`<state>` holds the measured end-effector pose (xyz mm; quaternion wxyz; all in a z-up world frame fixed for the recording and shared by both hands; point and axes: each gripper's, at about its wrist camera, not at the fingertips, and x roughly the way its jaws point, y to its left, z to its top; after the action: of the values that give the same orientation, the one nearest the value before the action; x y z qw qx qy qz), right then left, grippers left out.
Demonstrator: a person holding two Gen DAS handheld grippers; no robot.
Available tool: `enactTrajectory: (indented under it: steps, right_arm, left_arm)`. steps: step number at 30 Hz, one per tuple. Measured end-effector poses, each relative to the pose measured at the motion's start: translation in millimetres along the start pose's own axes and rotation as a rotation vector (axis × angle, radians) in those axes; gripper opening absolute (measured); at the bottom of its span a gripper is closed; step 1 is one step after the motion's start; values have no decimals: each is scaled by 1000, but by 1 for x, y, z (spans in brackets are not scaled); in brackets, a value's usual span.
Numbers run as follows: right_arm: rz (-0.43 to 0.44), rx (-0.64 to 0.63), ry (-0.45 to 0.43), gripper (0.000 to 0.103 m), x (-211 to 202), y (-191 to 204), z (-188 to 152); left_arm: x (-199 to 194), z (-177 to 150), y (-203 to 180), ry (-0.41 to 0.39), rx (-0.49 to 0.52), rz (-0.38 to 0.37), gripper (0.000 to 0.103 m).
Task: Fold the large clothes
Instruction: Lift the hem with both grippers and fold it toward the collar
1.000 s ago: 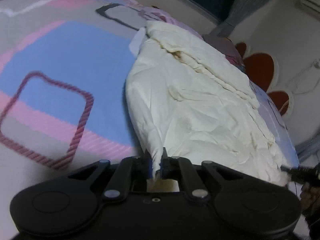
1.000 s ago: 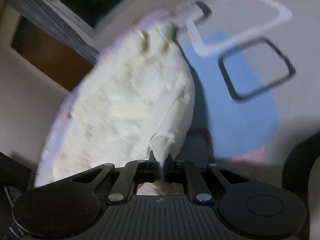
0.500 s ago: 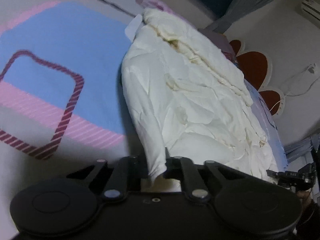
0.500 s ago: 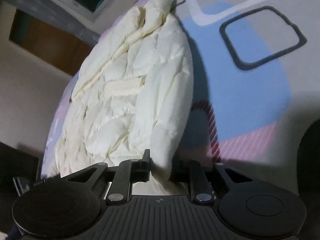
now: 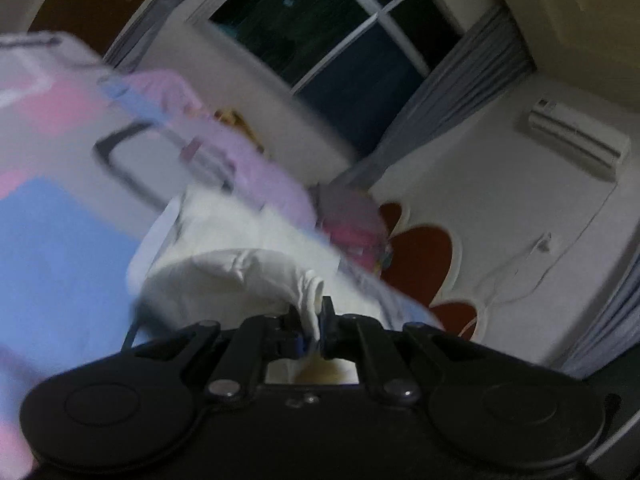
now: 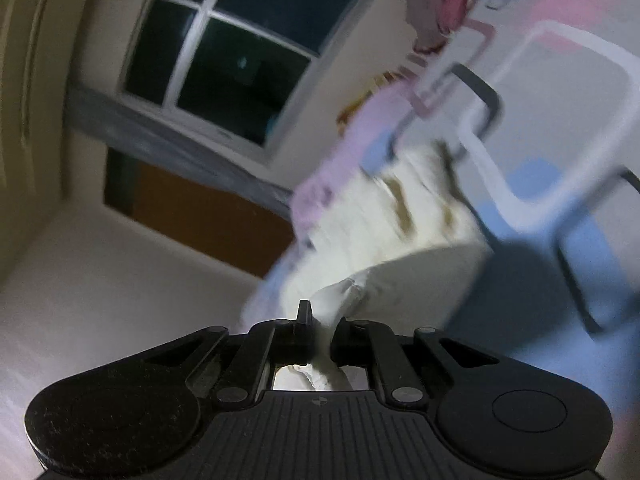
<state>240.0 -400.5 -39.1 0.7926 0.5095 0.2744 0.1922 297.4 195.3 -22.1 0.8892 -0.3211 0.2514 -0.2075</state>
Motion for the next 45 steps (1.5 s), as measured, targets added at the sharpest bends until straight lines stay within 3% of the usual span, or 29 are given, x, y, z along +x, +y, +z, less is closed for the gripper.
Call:
enactTrajectory:
  steps: [5,12,16,21,24,25,26,27,28,29,30,31,32,34,38,39,40,41,42,43,44,45]
  right_arm:
    - [-10,69,-27,7,68,11,71]
    - [-93,178,-32,7,180,-19,157]
    - [-156,247,-26,7,236,-60,184]
    - [-227,309,-20,7,276,-106,196]
    - [-233,338,-34,8,287,-129,199]
    - [-236,355,-44,8,287,-135,201]
    - [-229,372,-53,9,285,-138,203]
    - [-217,374,-61,20,280,-138,205]
    - [-215,355,-88,35,272,-137,207]
    - [-226,330,-132,81,262,-132,209]
    - [-229,287,-208,98,245,-125,210]
    - [-191,252,-223,102,235,-122,211]
    - [-190,204,-201,102,230,-117,212]
    - [-302,-26,-135,102,233,-95,212]
    - [-452,-359,81,98,280,-70,196]
    - [-490,-412,118,97,294,-68,191]
    - [-502,-439,153,90,305,-70,188]
    - [-509,-455,192,65,317,-72,185]
    - [-529,-466,229,42,327,-74,182]
    - [-535,-480,256,33,334,-76,180]
    - [-522,-498,266,17,338,-77,176]
    - [-514,-526,254,13,338,-77,173]
  left_arm:
    - [65,58,1,-4,-10,-6,6]
    - [173,123,39,56,-33,23,6]
    - [230,142,70,109,-51,50,6]
    - [284,153,111,151,-114,56,8]
    - [302,159,132,148,-163,67,30]
    - [304,163,139,134,-183,77,49]
    - [300,167,143,97,-195,95,60]
    - [291,172,145,38,-199,122,80]
    - [279,178,147,-22,-203,139,90]
    - [269,182,149,-56,-208,133,91]
    - [260,186,149,-61,-204,118,91]
    - [257,189,146,-34,-174,108,91]
    - [256,190,141,5,-120,110,91]
    - [265,187,127,105,6,127,91]
    - [308,168,115,316,117,131,90]
    - [318,163,111,342,148,169,90]
    - [323,160,113,350,158,187,89]
    - [330,158,115,360,152,190,87]
    - [334,155,117,375,142,191,74]
    - [340,153,120,394,128,192,44]
    - [345,152,124,411,109,170,27]
    - [345,150,126,414,105,147,10]
